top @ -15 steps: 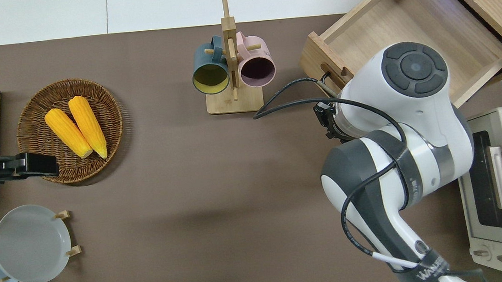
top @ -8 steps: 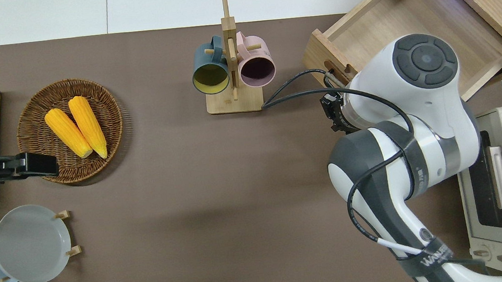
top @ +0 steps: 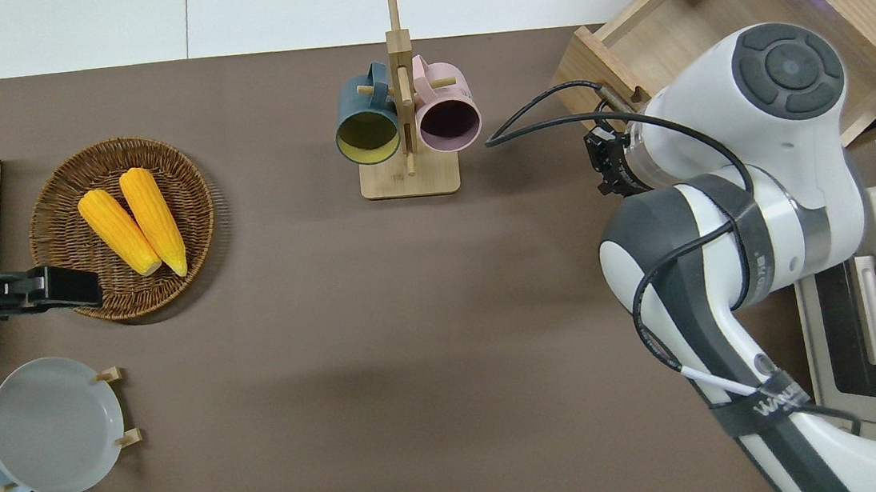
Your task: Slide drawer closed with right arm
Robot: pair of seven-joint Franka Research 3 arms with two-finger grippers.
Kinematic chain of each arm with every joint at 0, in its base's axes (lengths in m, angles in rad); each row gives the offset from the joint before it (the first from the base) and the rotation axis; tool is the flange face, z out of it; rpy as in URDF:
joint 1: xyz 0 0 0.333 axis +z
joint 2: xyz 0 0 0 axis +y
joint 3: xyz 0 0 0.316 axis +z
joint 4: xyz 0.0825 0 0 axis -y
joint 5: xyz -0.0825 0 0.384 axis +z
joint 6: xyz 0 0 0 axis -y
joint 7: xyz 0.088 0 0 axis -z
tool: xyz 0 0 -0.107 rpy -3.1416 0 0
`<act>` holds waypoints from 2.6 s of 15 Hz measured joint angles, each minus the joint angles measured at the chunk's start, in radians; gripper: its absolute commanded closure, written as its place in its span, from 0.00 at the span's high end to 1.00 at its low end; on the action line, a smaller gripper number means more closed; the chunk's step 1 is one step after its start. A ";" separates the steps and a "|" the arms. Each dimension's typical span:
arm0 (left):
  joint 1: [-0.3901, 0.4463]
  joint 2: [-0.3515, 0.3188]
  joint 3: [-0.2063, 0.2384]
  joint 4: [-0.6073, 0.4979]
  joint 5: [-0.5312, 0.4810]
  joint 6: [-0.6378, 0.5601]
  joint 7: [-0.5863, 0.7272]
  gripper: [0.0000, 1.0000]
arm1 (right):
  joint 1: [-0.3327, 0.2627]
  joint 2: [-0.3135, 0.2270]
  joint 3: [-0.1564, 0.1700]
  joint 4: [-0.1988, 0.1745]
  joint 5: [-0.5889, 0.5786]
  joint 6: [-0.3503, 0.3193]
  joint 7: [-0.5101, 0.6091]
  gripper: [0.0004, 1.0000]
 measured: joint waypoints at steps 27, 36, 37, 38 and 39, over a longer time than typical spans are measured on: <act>0.000 0.000 0.000 0.000 0.000 0.000 0.000 1.00 | -0.175 0.074 -0.155 0.047 0.050 0.177 -0.477 0.00; 0.000 0.000 0.000 0.000 0.000 0.000 0.000 1.00 | -0.129 0.035 -0.114 0.030 -0.007 0.157 -0.530 0.26; 0.000 0.000 0.000 0.000 0.000 0.000 0.000 1.00 | -0.125 0.022 -0.096 0.023 -0.030 0.140 -0.532 0.41; 0.000 0.000 0.000 0.000 0.000 0.000 0.000 1.00 | -0.120 0.010 -0.082 0.017 -0.043 0.117 -0.541 0.55; 0.000 0.000 0.000 0.000 0.000 0.000 0.000 1.00 | -0.118 -0.001 -0.070 0.014 -0.051 0.095 -0.558 0.79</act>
